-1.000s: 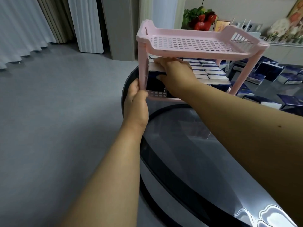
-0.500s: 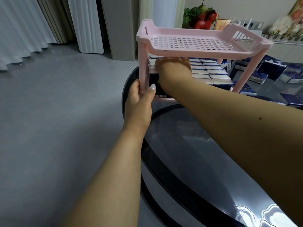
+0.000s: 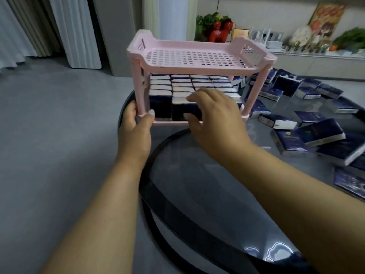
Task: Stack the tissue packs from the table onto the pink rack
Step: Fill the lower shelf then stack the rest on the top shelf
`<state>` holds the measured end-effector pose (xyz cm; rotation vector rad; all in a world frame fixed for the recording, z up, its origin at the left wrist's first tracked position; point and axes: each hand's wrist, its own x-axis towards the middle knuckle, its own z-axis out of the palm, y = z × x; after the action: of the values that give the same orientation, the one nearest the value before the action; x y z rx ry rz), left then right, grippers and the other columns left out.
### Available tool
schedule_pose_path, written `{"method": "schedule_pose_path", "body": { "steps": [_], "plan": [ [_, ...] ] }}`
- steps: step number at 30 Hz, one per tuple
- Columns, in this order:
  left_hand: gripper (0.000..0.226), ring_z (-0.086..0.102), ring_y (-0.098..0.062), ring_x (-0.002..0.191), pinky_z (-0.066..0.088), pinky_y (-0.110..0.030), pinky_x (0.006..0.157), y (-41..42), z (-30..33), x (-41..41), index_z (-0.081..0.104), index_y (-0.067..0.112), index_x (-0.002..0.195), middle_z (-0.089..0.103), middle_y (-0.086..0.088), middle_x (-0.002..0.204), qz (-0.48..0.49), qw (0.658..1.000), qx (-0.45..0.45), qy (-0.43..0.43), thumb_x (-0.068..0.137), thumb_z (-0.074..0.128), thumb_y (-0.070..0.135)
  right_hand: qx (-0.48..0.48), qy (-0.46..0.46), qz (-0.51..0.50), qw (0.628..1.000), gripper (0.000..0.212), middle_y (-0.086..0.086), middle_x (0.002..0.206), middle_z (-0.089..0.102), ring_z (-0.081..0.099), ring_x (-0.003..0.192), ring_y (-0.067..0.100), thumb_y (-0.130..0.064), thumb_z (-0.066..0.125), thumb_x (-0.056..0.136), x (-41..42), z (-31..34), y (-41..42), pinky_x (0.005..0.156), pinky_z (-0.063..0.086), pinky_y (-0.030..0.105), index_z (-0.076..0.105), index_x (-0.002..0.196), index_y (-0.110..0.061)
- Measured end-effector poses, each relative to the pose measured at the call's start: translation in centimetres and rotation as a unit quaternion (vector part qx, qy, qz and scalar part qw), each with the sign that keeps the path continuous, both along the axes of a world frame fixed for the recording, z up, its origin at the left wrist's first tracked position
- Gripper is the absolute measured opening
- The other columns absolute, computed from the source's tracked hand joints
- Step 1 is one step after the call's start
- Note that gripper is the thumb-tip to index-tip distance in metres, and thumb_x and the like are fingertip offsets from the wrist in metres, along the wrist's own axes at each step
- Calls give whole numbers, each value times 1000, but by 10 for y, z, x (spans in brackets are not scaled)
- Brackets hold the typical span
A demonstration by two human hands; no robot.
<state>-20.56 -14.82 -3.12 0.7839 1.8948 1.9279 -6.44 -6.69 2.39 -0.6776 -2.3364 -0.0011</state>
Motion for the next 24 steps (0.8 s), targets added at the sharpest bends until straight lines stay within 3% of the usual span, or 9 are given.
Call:
{"method": "schedule_pose_path", "body": {
  "steps": [2, 5, 7, 9, 12, 16, 19, 21, 24],
  "plan": [
    [42, 58, -3, 108, 43, -27, 95, -1, 1, 5, 53, 34, 126, 63, 16, 118, 3, 1000, -12, 27, 84, 55, 40, -41, -13, -95, 995, 35, 7, 118, 60, 52, 112, 29, -27, 62, 86, 38, 0, 13, 94, 37, 40, 58, 118, -12],
    [45, 55, -3, 98, 40, -19, 80, -1, 6, 16, 48, 21, 132, 60, 5, 118, 19, 997, -35, 69, 90, 57, 34, -113, -84, -248, 959, 44, 12, 127, 53, 45, 118, 32, -34, 57, 89, 84, -6, 45, 98, 34, 41, 50, 125, -11],
    [43, 53, -8, 93, 43, -24, 80, 0, 11, 26, 50, 13, 128, 57, -2, 115, 61, 992, -44, 99, 90, 59, 30, -158, -130, -298, 933, 54, 15, 134, 46, 40, 124, 35, -42, 54, 89, 101, -13, 62, 101, 33, 44, 43, 132, -11],
    [44, 50, -19, 108, 45, -32, 90, 0, 14, 36, 51, 9, 127, 53, -7, 124, 128, 981, -67, 130, 88, 60, 28, -196, -170, -309, 915, 64, 15, 143, 36, 32, 132, 35, -52, 50, 89, 111, -22, 77, 106, 30, 47, 35, 141, -17],
    [44, 43, -25, 115, 43, -36, 96, -7, 19, 52, 50, 7, 122, 47, -7, 126, 185, 968, -54, 159, 83, 57, 27, -230, -199, -301, 904, 63, 12, 146, 30, 30, 133, 36, -52, 47, 91, 117, -29, 91, 106, 31, 48, 28, 145, -27],
    [35, 51, -22, 101, 47, -33, 91, -13, 22, 74, 53, 8, 112, 42, 3, 110, 163, 960, -8, 226, 80, 55, 19, -223, -164, -273, 921, 50, 9, 136, 39, 41, 120, 34, -24, 52, 92, 122, -34, 82, 90, 41, 42, 38, 140, -27],
    [25, 52, -10, 75, 39, -6, 83, -12, 25, 87, 56, 10, 105, 45, -1, 108, 109, 960, -6, 256, 80, 57, 10, -207, -144, -218, 943, 48, 7, 136, 41, 43, 118, 32, -18, 54, 91, 131, -36, 52, 94, 41, 41, 43, 137, -27],
    [20, 51, -5, 68, 40, -7, 75, -10, 26, 91, 56, 17, 97, 45, 6, 101, 55, 962, -25, 268, 82, 60, 5, -193, -136, -150, 960, 49, 2, 139, 41, 44, 120, 29, -15, 57, 89, 137, -36, 28, 97, 40, 36, 47, 136, -27],
    [22, 54, -1, 80, 43, -15, 75, -4, 23, 93, 58, 25, 94, 48, 14, 94, -69, 956, -85, 274, 82, 67, 10, -210, -119, -19, 970, 56, -9, 144, 36, 44, 122, 14, -14, 64, 86, 144, -33, 1, 96, 35, 20, 47, 135, -33]
  ]
}}
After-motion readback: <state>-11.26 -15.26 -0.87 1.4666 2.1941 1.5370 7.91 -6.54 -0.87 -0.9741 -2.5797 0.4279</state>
